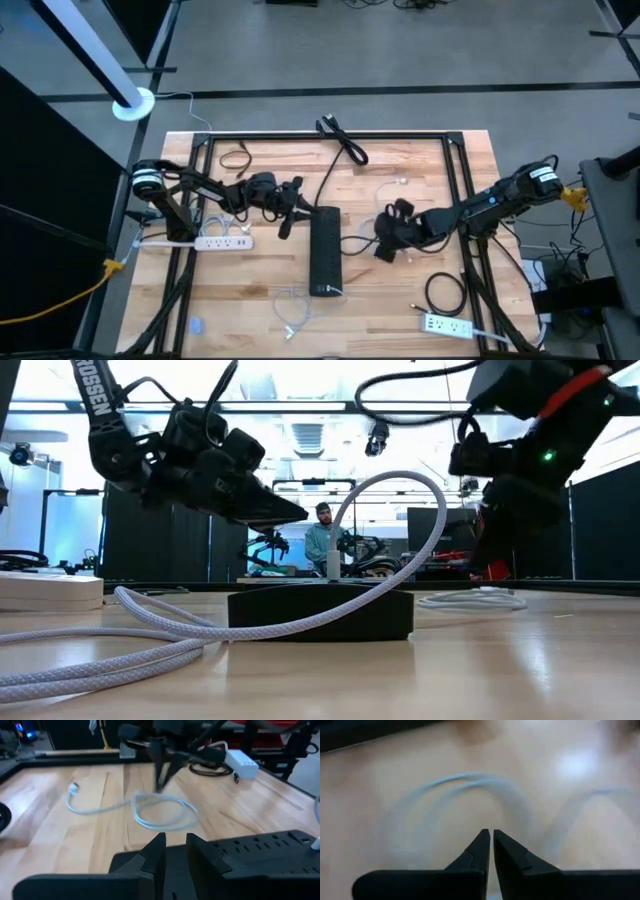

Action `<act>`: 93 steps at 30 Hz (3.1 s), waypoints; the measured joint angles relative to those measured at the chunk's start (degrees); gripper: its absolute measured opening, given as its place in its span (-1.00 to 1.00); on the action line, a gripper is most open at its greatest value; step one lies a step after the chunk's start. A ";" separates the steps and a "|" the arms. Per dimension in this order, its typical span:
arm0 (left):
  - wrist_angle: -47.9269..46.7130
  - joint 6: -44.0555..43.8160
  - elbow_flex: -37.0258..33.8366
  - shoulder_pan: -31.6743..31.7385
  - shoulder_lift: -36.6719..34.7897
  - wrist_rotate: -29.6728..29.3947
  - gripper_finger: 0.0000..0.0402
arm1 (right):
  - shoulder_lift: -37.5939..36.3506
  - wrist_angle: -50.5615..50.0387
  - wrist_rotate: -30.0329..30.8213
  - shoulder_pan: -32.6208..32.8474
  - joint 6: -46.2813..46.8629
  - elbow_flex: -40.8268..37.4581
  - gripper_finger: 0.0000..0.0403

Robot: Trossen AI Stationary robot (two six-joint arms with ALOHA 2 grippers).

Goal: Insert USB
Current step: Insert the white charger cable into the right white outlet extension

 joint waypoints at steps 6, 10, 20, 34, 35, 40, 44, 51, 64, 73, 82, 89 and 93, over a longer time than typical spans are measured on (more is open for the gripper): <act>1.01 -0.04 -0.10 -0.90 0.00 -0.01 -0.68 | -0.13 -8.63 5.78 -8.68 5.53 -0.17 -0.98; 1.24 -0.06 -0.10 -1.33 -0.02 -0.04 -0.68 | -1.43 -8.20 -3.93 -18.22 -1.48 -0.11 -0.87; 1.41 3.23 -0.15 -1.36 -0.02 -6.78 -0.68 | -1.72 -9.01 -20.03 -40.01 -19.67 3.83 -0.15; 1.51 5.41 0.58 -0.88 -0.02 -10.84 -0.68 | 5.77 -11.64 -18.04 -45.87 -38.23 3.95 -0.18; 1.51 5.14 0.58 -0.88 -0.02 -10.84 -0.68 | 6.51 -11.23 -17.58 -45.84 -38.62 4.02 -0.20; 1.31 2.68 0.51 -1.11 -0.02 -10.78 -0.68 | 8.47 -10.60 -18.37 -45.86 -41.02 4.13 -0.35; 1.29 1.66 0.49 -1.40 -0.02 -10.67 -0.68 | 7.62 -10.51 -19.23 -45.13 -39.89 3.98 -0.74; 0.33 0.57 0.43 -3.06 -0.02 -10.67 -0.68 | -2.04 -16.63 -19.48 -39.32 -33.02 5.75 -0.92; -0.17 5.72 3.89 -6.61 0.98 -16.40 -0.68 | -17.69 -15.52 -16.27 -20.44 -26.85 5.68 -0.97; -2.63 7.29 8.44 -6.63 1.53 -13.68 -0.55 | -17.41 -12.63 -15.59 -11.91 -25.12 5.64 -0.97; -3.89 2.13 12.35 -4.94 6.03 -13.68 -0.15 | -17.33 -6.93 -11.74 -8.77 -26.43 5.66 -0.97; -4.00 0.35 19.70 -5.78 13.94 -12.59 0.08 | -17.33 -7.81 -8.23 -8.70 -25.02 5.66 -0.97; -3.94 0.04 23.18 -5.75 16.35 -12.53 0.11 | -17.33 -8.86 -8.64 -8.61 -23.52 5.66 -0.98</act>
